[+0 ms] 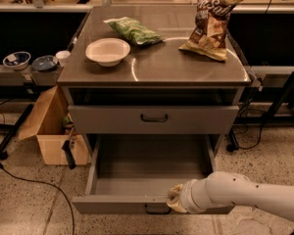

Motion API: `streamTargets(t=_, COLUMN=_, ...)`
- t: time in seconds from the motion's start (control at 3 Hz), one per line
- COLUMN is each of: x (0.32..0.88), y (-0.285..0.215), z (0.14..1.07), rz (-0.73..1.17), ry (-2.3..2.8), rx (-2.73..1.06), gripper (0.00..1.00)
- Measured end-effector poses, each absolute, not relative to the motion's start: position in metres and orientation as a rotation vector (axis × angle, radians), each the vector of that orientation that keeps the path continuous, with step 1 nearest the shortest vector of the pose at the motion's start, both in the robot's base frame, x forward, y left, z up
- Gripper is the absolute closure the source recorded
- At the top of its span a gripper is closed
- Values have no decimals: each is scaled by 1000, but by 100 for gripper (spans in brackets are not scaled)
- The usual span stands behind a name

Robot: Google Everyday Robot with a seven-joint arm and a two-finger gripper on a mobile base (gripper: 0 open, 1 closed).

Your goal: Open middle drawer

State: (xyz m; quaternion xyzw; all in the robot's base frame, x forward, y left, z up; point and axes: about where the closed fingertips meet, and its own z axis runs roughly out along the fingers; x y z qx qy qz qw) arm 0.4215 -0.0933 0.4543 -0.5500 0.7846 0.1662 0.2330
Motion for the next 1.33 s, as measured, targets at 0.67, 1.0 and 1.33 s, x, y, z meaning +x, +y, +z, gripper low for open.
streamTargets(t=0.67, x=421, y=-93, z=454, rz=457, ry=2155, rx=-1511, gripper=86)
streamTargets(t=1.0, x=421, y=-93, z=454, rz=457, ry=2155, rx=-1511, gripper=63)
streamTargets(t=1.33, x=421, y=-93, z=454, rz=457, ry=2155, rx=-1511, gripper=39)
